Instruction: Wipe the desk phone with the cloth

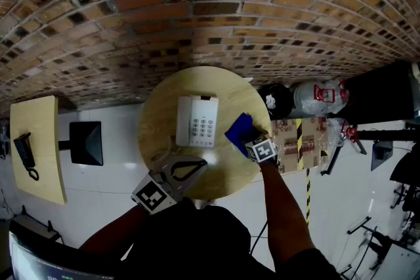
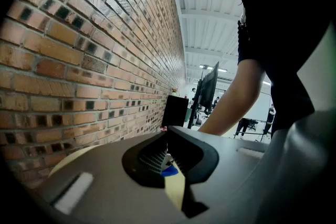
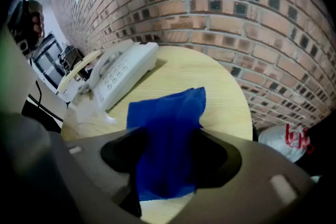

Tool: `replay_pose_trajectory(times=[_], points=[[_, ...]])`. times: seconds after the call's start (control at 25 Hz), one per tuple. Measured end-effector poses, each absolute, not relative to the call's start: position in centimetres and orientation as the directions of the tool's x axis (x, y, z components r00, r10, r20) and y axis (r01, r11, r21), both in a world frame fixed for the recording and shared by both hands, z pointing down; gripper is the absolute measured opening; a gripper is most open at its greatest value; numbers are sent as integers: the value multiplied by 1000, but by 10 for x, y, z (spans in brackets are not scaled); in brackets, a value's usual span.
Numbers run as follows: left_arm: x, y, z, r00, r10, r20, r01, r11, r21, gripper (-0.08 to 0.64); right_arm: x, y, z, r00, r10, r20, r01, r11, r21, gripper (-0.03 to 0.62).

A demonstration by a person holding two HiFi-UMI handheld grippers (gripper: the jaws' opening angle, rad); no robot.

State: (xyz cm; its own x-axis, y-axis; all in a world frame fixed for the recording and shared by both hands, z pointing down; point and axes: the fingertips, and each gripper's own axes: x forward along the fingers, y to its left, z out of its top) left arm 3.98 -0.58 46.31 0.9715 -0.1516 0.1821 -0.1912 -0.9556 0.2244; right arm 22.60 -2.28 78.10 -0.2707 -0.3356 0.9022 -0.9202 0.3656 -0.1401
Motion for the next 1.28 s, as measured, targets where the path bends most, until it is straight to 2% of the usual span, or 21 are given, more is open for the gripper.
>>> replay_pose_trajectory(times=[0.24, 0.36, 0.44, 0.64, 0.88, 1.08, 1.28], points=[[35, -12, 465, 969, -177, 172, -214, -950, 229, -11, 224, -27, 779, -222, -340, 914, -923, 375, -84, 256], [34, -13, 463, 969, -185, 162, -219, -948, 230, -11, 211, -27, 775, -249, -327, 911, -920, 374, -117, 132], [35, -12, 461, 969, -193, 152, -226, -943, 244, -11, 213, -27, 781, -241, -334, 911, -923, 369, -109, 103], [31, -11, 455, 970, -200, 140, -227, -950, 215, -11, 195, -46, 755, -288, -412, 864, -913, 391, -118, 94], [14, -14, 445, 958, -256, 125, -279, -934, 223, -12, 141, -128, 691, -395, -508, 765, -848, 521, -92, 95], [-11, -17, 453, 944, -296, 149, -323, -921, 217, -12, 96, -193, 679, -436, -494, 752, -793, 605, -62, 94], [-34, -22, 455, 930, -335, 152, -362, -905, 221, -12, 73, -192, 702, -439, -417, 796, -749, 659, -68, 94]])
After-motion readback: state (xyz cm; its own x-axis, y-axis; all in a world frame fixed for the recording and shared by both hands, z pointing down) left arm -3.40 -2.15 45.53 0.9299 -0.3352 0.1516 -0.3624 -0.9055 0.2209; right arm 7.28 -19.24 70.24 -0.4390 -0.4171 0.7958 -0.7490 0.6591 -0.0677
